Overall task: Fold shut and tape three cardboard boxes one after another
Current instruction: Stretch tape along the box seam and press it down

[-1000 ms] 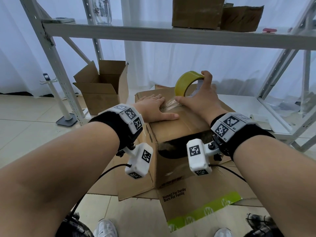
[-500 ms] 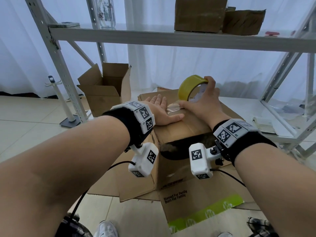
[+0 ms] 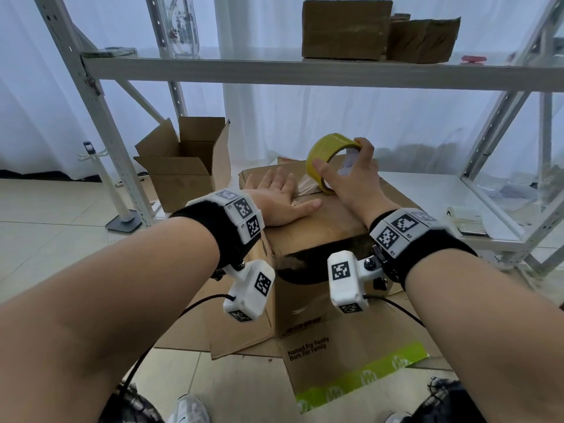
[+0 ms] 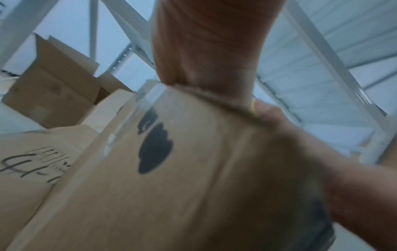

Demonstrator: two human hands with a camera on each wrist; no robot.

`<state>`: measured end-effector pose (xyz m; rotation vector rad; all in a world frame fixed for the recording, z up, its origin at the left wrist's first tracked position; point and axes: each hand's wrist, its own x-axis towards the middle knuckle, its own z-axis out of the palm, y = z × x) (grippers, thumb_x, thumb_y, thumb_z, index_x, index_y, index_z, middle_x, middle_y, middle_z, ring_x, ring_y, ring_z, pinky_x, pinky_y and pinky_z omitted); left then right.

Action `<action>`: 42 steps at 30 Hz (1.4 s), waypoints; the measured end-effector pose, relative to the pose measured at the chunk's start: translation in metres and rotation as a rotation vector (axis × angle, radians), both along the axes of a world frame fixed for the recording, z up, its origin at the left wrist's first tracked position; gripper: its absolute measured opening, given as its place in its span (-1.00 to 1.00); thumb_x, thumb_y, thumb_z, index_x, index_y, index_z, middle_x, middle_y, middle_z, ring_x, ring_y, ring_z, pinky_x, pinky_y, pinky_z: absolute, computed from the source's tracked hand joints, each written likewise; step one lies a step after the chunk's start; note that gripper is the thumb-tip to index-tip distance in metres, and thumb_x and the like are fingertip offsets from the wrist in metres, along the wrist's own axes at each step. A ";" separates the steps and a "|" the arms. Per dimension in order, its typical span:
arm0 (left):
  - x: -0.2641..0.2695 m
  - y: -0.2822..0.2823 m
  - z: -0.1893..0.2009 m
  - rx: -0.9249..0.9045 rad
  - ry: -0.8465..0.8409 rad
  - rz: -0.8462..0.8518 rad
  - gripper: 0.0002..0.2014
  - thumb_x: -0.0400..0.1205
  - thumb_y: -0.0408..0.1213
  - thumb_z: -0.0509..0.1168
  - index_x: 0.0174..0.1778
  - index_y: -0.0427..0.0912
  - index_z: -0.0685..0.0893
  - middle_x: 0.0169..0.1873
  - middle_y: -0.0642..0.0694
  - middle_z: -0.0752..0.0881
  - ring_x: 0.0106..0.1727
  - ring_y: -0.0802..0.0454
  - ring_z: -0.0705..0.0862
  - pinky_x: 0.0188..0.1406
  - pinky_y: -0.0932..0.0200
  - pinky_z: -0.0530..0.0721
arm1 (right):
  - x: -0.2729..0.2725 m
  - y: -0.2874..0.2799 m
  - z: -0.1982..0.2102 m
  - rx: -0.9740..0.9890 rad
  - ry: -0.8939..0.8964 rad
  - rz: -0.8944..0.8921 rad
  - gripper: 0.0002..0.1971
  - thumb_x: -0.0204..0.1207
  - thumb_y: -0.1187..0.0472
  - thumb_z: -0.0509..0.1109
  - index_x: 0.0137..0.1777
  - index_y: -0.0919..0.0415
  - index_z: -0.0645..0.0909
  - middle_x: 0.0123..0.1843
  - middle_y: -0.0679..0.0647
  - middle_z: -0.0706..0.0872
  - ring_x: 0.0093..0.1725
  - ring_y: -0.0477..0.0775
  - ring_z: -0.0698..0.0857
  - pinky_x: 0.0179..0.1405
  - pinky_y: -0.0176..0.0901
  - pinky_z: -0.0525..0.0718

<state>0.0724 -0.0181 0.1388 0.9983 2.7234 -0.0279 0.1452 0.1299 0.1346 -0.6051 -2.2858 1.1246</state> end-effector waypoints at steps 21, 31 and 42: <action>-0.010 -0.036 0.002 0.353 -0.107 0.096 0.00 0.42 0.39 0.29 0.69 0.03 0.05 0.69 -0.11 -0.14 0.68 -0.08 0.05 0.62 -0.01 0.08 | 0.034 0.013 -0.002 0.274 -0.642 -0.127 0.04 0.24 -0.69 -0.03 0.68 -0.16 0.03 0.52 0.31 0.32 0.50 0.36 0.35 0.47 0.27 0.35; -0.011 -0.036 -0.014 0.371 0.035 0.113 -0.10 0.42 0.48 0.19 0.61 0.03 0.32 0.64 -0.02 0.21 0.61 0.03 0.26 0.51 0.03 0.28 | 0.025 0.005 -0.002 0.347 -0.470 -0.137 0.05 0.17 -0.59 0.31 0.54 0.10 0.31 0.47 0.20 0.31 0.48 0.31 0.37 0.40 0.23 0.46; -0.002 -0.043 -0.011 0.359 0.052 0.109 -0.20 0.43 0.46 0.20 0.48 0.00 0.47 0.51 0.01 0.37 0.39 0.00 0.51 0.21 0.11 0.46 | -0.035 -0.061 0.055 0.793 -0.364 0.187 -0.20 0.35 -0.50 0.28 0.43 0.05 0.47 0.35 0.10 0.56 0.36 0.16 0.50 0.39 0.08 0.42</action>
